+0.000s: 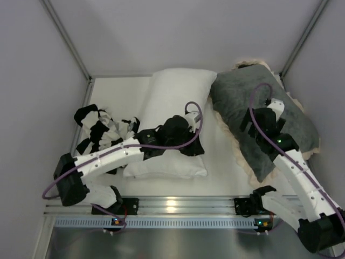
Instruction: Remove the pillowcase from the pillow
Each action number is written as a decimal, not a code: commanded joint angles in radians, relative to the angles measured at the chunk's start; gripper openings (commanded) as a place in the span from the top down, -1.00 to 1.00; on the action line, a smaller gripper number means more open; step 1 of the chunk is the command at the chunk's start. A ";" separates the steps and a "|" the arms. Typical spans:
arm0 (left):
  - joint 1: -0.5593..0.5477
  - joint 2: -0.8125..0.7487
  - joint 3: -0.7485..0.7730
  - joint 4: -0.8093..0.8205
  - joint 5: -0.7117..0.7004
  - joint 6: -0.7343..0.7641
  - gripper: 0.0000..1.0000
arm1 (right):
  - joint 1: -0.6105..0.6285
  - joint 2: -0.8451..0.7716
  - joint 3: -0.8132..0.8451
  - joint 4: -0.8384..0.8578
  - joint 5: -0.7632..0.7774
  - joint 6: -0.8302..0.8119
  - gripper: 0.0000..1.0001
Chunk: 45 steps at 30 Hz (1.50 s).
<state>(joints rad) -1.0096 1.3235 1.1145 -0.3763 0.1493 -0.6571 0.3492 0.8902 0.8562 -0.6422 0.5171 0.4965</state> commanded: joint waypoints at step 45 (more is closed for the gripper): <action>0.529 0.113 -0.059 0.369 0.424 0.001 0.75 | -0.092 0.867 0.373 0.274 -0.500 -0.142 1.00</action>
<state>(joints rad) -0.4858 1.5455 1.0855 -0.0731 0.5270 -0.6460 0.2329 1.8313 1.2438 -0.4301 0.3405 0.3321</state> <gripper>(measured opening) 0.122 0.047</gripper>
